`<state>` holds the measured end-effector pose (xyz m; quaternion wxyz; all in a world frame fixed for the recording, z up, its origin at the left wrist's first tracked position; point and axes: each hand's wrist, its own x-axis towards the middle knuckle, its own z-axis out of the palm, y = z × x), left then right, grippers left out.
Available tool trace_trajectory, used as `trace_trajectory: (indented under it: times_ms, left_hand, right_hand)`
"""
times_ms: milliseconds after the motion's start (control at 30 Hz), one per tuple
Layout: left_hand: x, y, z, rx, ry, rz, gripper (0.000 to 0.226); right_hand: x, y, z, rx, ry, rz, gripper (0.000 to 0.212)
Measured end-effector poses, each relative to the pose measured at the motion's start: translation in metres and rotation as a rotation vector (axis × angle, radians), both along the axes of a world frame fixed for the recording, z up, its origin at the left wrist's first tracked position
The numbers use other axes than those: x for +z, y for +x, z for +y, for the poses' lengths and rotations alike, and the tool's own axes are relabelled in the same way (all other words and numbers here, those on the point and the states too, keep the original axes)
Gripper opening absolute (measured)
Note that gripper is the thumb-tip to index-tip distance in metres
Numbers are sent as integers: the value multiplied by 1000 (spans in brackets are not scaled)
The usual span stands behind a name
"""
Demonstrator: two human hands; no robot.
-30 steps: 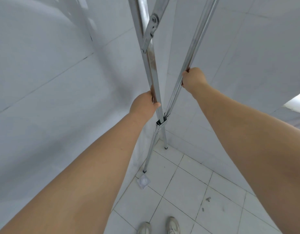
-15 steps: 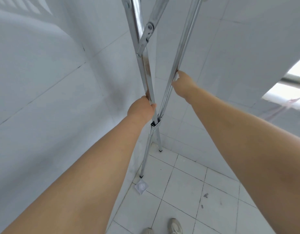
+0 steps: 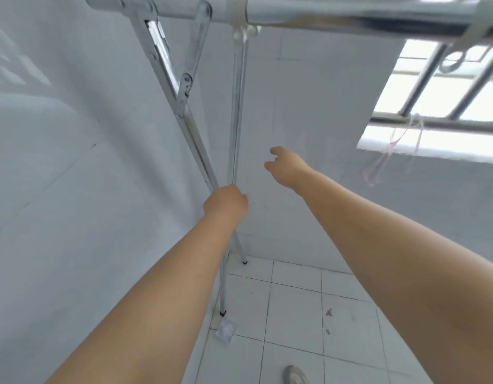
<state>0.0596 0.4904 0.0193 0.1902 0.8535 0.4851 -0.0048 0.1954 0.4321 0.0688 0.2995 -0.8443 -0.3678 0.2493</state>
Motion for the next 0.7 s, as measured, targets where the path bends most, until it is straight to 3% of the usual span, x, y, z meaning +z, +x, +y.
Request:
trace_trajectory:
  times_ms: [300,700]
  left_hand:
    - [-2,65,-87,-248,17,81,35]
    - [18,175,-292,-612,70,73,36]
  right_hand:
    - [-10,42,-126,-200,-92,-77,52]
    - [-6,96,-384,-517,-131,-57,53]
